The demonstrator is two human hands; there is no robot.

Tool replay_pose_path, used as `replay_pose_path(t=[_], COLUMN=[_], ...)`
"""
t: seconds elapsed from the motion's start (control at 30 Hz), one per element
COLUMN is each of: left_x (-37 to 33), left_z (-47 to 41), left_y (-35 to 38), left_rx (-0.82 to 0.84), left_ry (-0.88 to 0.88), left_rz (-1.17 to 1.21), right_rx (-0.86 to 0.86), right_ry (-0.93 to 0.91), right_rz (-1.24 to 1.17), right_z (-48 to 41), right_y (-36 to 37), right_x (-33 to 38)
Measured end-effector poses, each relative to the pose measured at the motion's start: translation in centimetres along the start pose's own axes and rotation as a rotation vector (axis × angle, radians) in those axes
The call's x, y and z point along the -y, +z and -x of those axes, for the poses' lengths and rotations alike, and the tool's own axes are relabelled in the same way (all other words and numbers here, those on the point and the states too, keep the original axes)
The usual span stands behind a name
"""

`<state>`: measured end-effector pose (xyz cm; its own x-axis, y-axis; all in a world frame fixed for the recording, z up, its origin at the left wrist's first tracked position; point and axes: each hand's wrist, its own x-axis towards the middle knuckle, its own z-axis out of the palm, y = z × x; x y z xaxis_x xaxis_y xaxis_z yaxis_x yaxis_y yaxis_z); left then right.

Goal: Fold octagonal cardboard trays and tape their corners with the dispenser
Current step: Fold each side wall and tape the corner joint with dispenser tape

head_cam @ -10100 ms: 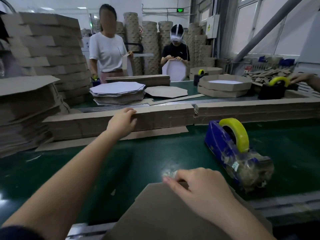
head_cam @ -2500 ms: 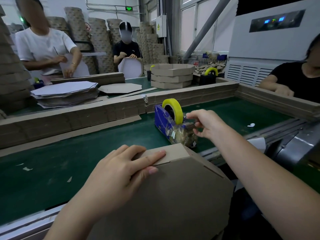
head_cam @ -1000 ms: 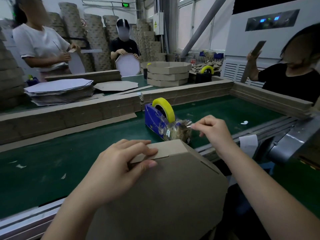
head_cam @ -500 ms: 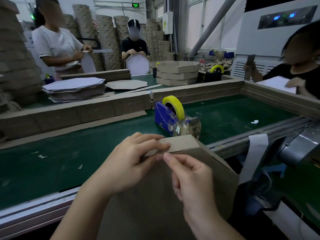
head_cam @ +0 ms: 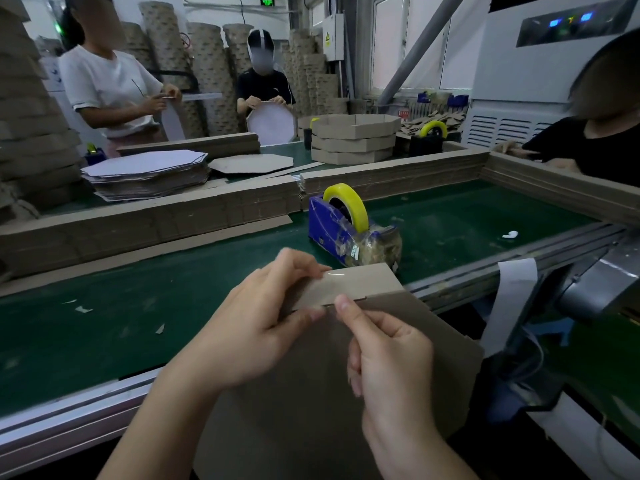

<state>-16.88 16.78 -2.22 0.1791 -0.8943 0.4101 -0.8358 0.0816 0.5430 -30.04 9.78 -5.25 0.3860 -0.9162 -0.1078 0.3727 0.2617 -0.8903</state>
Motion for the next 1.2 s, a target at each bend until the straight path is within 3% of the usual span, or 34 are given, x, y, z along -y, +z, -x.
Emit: replay_pose_path(t=[0.17,0.37,0.63,0.8,0.87,0.93,1.0,1.07,1.13,1.2], left_x=[0.1,-0.4,-2.1,-1.3,-1.4,-1.8,-2.1,-2.3,-2.5,-2.8], left_z=[0.0,0.1,-0.7,-0.2,0.2,0.5,0.9,1.4,1.7,1.7], left_y=[-0.2,-0.4,1.3,1.3,1.2,1.1,1.0,0.6,0.2,-0.2], left_rx=[0.019,-0.025,-0.233,-0.261,-0.263,-0.248,-0.217,-0.151,-0.059,-0.025], left_ry=[0.069,-0.011,-0.060,-0.025,-0.002,0.010,-0.002,-0.008,-0.035,-0.034], left_rz=[-0.102,0.018,-0.188,-0.148,-0.175,-0.258,-0.319,-0.386,-0.467,-0.554], right_rx=[0.066,0.154,0.197,0.288,0.238,0.112,0.054,0.196,0.344,0.389], right_ry=[-0.013,0.020,0.007,0.027,-0.243,-0.673,-0.892,-0.733,-0.513,-0.534], right_rz=[0.072,0.105,0.132,0.459,0.485,0.531,0.782,1.006,1.048,1.078], right_z=[-0.1,0.0,0.0,-0.1,-0.3,-1.3,-3.0,-4.7,-5.2,-4.7], right_y=[-0.5,-1.2,-1.8,-3.0,-3.5,-4.0,-3.8,-3.6,-3.6,-3.5], right_x=[-0.2,-0.1,-0.3,-0.9,-0.3,1.2,2.8,3.8,4.0,3.7])
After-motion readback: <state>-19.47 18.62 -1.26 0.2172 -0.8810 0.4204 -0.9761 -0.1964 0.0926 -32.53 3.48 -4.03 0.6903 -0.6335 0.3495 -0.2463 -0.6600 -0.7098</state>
